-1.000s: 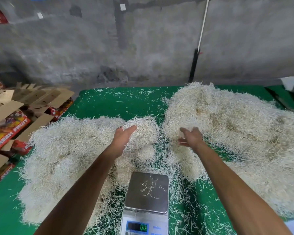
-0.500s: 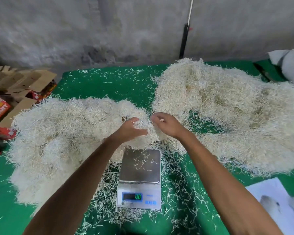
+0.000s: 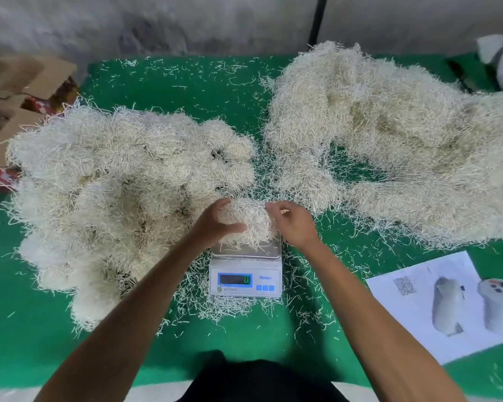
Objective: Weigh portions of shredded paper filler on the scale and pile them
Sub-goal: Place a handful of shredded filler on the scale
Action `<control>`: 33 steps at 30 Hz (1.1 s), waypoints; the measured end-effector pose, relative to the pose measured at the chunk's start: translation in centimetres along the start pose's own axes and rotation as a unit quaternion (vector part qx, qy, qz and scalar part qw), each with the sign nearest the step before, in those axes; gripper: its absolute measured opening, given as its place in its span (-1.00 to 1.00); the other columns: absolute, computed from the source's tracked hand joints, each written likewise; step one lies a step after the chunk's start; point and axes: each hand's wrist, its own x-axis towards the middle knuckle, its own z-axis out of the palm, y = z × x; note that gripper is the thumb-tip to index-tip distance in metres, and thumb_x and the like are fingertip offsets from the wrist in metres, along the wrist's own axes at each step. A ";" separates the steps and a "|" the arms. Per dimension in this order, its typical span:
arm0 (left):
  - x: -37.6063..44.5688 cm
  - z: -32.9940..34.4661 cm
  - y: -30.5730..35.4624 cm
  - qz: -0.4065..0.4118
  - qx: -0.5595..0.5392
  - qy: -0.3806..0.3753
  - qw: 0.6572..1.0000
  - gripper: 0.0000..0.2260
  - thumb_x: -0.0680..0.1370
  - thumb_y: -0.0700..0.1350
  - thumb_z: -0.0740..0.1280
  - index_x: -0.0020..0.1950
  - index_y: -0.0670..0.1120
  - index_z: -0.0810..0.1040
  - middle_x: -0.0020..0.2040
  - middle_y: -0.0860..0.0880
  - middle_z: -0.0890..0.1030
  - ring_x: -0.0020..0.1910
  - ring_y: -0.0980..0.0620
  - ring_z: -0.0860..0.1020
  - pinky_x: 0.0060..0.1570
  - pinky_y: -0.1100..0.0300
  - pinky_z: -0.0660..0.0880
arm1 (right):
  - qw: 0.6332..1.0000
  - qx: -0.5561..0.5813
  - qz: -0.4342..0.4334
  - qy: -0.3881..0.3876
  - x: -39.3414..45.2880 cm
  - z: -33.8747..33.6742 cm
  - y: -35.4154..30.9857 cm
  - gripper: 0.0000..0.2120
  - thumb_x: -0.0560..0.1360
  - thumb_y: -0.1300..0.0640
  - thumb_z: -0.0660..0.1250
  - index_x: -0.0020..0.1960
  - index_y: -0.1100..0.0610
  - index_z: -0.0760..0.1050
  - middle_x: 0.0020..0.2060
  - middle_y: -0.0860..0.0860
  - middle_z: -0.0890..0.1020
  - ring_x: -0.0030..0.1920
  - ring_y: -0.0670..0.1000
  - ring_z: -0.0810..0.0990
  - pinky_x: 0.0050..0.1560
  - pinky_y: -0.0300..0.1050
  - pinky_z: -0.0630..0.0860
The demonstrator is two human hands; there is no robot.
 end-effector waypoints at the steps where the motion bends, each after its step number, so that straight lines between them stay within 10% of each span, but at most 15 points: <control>1: -0.3 -0.2 -0.2 0.009 -0.028 0.021 0.999 -0.26 0.38 0.12 0.58 0.50 0.05 0.36 0.49 -0.03 0.41 0.37 0.08 0.38 0.33 0.05 0.33 | 0.997 0.061 0.019 0.044 -0.3 -0.2 0.0 -0.55 0.63 -0.31 0.22 0.07 0.04 0.64 -0.14 0.07 0.73 -0.26 0.08 0.70 -0.19 0.02 0.69; 7: -1.5 -1.5 -1.2 0.054 -0.119 0.064 0.989 -0.30 0.40 0.23 0.51 0.45 -0.01 0.44 0.39 -0.01 0.54 0.36 0.10 0.50 0.37 0.01 0.46 | 0.982 0.134 0.068 0.112 -1.3 -0.7 0.5 -0.61 0.72 -0.08 0.17 0.02 0.19 0.60 -0.06 0.23 0.69 -0.09 0.31 0.67 0.04 0.34 0.60; 12: -2.1 -1.2 -1.7 0.081 -0.124 0.091 0.985 -0.31 0.39 0.25 0.51 0.43 -0.03 0.47 0.39 -0.04 0.54 0.35 0.09 0.51 0.38 0.03 0.45 | 0.987 0.123 0.046 0.089 -1.9 0.3 0.4 -0.76 0.72 -0.03 0.19 0.05 0.03 0.59 0.01 0.03 0.70 0.00 0.04 0.70 0.00 -0.10 0.64; 33: -1.3 -1.2 -2.1 0.034 -0.176 0.118 0.977 -0.25 0.32 0.34 0.52 0.40 0.01 0.49 0.35 0.03 0.57 0.30 0.10 0.54 0.37 0.04 0.46 | 0.973 0.199 0.086 0.077 -1.0 0.5 0.9 -0.82 0.69 0.10 0.25 0.06 0.11 0.62 0.01 0.03 0.70 0.00 0.04 0.71 -0.10 -0.23 0.60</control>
